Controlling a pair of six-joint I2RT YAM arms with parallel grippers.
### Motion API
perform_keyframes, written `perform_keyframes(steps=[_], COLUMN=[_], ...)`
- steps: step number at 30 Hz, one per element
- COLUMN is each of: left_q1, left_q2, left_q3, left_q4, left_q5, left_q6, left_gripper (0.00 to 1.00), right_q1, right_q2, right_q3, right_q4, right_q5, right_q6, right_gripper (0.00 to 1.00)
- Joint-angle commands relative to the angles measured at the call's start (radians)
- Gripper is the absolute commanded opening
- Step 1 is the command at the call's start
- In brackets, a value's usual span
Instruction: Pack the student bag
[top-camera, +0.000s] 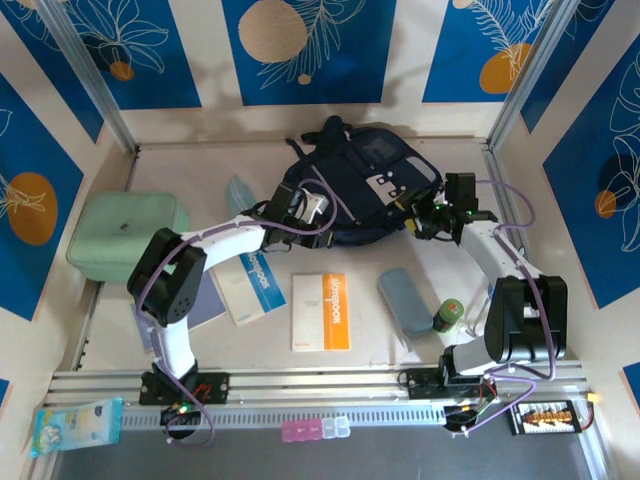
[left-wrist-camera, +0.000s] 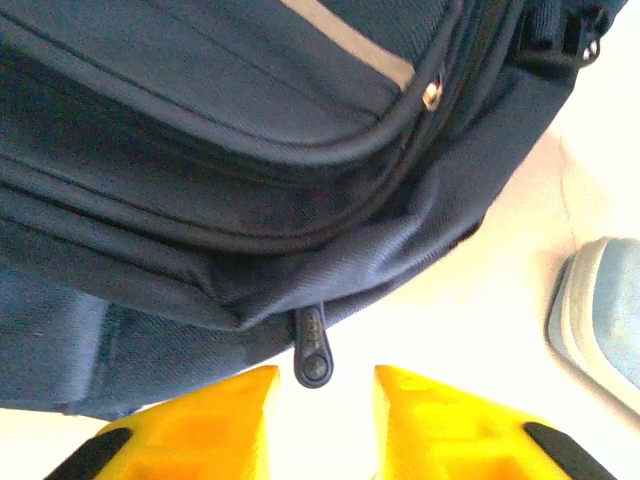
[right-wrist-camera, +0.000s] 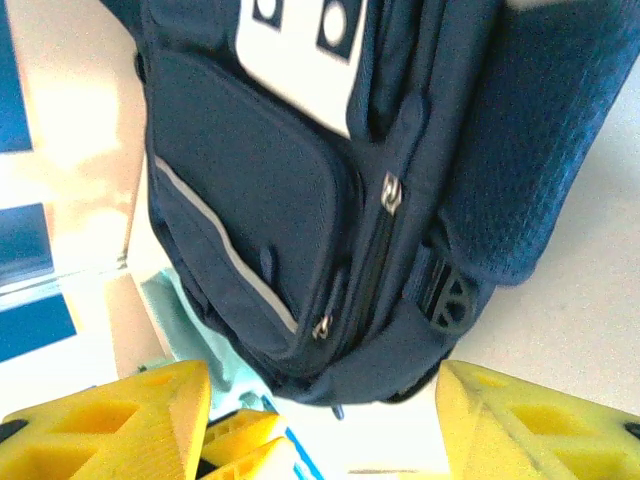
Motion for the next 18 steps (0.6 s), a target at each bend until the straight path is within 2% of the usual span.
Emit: perform_keyframes(steps=[1, 11, 18], left_q1=[-0.045, -0.105, -0.105], left_q2=[0.039, 0.105, 0.096], left_q3=[0.036, 0.118, 0.151], left_q4=[-0.083, -0.173, -0.212], left_q5=[-0.068, -0.26, -0.301], left_q6=[0.072, 0.117, 0.125], left_gripper=[0.3, 0.34, 0.36], right_q1=[0.027, 0.065, 0.072], right_q2=[0.002, 0.048, 0.058], right_q3=[-0.022, -0.008, -0.005], right_q4=[-0.026, -0.012, -0.01], right_q5=[0.002, 0.0, -0.001], right_q6=[0.033, 0.056, 0.062], right_gripper=[0.62, 0.62, 0.62])
